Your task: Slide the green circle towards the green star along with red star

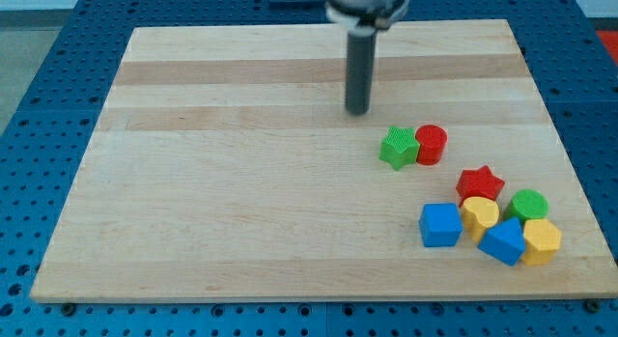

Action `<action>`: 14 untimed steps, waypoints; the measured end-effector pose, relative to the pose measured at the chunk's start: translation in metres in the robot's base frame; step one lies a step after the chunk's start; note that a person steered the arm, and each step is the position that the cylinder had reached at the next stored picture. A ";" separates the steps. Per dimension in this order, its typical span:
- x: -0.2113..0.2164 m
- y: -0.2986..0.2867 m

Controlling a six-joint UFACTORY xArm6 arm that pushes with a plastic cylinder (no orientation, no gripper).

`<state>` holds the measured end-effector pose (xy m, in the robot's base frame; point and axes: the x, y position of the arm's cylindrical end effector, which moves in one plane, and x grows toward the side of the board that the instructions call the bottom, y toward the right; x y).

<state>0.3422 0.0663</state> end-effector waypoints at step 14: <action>0.189 0.156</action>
<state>0.5308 0.2224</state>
